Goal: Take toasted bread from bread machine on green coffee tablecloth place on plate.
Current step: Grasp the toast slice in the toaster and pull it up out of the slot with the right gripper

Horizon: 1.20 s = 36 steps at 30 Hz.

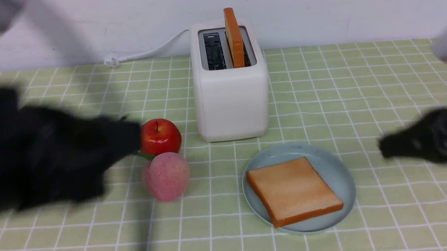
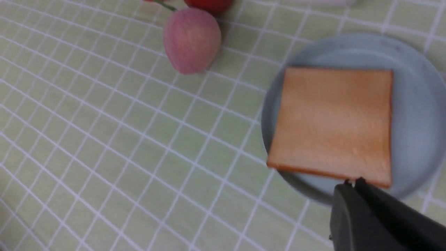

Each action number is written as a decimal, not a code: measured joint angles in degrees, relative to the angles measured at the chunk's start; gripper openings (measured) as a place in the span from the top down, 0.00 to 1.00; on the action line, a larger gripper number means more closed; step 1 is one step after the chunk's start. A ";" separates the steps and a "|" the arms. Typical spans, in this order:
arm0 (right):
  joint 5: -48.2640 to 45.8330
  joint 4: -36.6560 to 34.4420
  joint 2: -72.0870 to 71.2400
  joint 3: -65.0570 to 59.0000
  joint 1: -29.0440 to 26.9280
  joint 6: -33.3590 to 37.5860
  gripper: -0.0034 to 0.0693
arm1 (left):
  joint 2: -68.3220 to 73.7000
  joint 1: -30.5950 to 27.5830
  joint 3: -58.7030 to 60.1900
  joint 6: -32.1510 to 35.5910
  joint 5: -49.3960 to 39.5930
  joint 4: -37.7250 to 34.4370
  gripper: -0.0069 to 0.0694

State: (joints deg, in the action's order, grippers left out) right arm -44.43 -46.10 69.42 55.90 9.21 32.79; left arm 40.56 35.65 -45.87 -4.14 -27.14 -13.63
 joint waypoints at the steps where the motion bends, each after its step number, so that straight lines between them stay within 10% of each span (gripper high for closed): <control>1: 1.38 0.29 3.28 3.36 2.04 0.06 0.95 | -4.14 0.00 4.31 0.00 3.64 0.18 0.93; 10: 11.50 14.67 22.78 27.21 14.66 -7.58 0.83 | -23.81 0.00 26.36 -0.06 19.04 0.32 0.93; 20: 21.83 28.76 43.44 48.87 16.25 -20.35 0.24 | -18.70 0.00 29.31 -0.07 22.86 0.07 0.93; 26: 25.79 33.12 50.57 52.47 16.25 -21.12 0.33 | -16.43 0.00 29.31 -0.11 22.81 -1.75 0.93; 33: 26.83 34.74 52.72 52.87 16.12 -21.16 0.77 | -16.43 0.00 29.31 -0.11 22.87 -2.00 0.93; 36: 26.83 34.81 52.23 52.87 16.12 -21.23 0.81 | -16.43 0.00 29.31 -0.06 22.87 -2.00 0.93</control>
State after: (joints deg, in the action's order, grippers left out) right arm -17.61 -11.29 121.65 108.77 25.33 11.57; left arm 24.13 35.65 -16.56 -4.20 -4.27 -15.63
